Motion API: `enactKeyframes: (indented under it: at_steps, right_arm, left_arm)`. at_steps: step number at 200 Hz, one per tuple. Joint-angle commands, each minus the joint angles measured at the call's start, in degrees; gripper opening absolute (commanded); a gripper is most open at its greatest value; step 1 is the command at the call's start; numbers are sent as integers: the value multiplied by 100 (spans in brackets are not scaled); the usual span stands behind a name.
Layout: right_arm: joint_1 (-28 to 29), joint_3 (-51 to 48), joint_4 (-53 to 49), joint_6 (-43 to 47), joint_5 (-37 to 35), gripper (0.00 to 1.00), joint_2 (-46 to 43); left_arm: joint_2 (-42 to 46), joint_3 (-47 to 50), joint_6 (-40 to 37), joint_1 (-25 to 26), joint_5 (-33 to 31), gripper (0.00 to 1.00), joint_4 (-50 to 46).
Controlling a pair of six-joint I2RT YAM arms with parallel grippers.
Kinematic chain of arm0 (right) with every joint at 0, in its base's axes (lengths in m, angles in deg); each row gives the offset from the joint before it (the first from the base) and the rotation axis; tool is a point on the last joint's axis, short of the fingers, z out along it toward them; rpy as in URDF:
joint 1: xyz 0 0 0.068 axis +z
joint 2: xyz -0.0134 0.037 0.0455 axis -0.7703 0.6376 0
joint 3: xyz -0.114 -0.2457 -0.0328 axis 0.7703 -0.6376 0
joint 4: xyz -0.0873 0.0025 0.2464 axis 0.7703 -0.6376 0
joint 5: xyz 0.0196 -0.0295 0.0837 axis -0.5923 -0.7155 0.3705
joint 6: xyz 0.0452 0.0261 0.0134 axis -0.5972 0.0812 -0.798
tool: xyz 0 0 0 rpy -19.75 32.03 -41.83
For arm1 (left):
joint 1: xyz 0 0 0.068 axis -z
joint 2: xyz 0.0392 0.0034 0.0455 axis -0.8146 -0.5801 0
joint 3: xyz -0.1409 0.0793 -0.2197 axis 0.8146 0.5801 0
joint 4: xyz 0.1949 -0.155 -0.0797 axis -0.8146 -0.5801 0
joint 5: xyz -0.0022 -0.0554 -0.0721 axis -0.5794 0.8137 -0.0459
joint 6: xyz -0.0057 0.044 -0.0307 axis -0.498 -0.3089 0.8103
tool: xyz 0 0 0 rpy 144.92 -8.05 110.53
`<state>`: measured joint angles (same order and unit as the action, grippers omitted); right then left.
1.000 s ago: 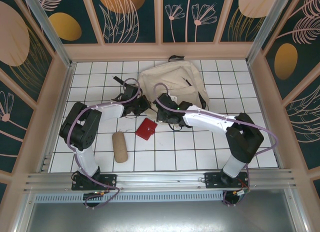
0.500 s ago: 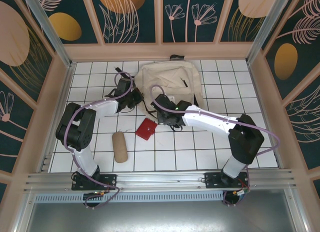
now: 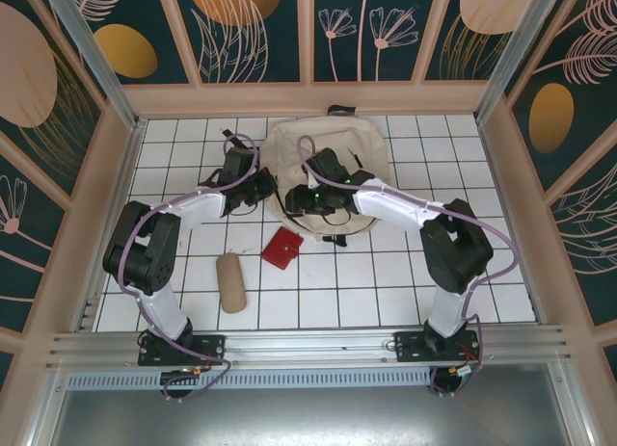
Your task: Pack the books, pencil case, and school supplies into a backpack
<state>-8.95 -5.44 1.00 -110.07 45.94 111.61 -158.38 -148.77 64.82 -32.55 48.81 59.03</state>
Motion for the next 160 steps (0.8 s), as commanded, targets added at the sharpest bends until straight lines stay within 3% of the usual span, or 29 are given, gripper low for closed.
enactKeyframes:
  at_steps: [1,26,104,134,160]
  right_arm:
    - [-82,177,-96,400,540,52,122]
    - [-82,269,-221,561,784,50,268]
    - [-106,332,-223,660,954,22,429]
    - [-100,338,-321,671,828,0,413]
    - [-41,393,-545,669,461,0,264]
  left_arm:
    - [193,-162,-174,-3,156,0,-8]
    - [180,-207,-193,-3,167,0,-23]
    - [205,-224,-184,-3,150,0,-24]
    - [197,-238,-176,-3,77,0,-45]
    - [193,-236,-175,-3,-107,0,-76]
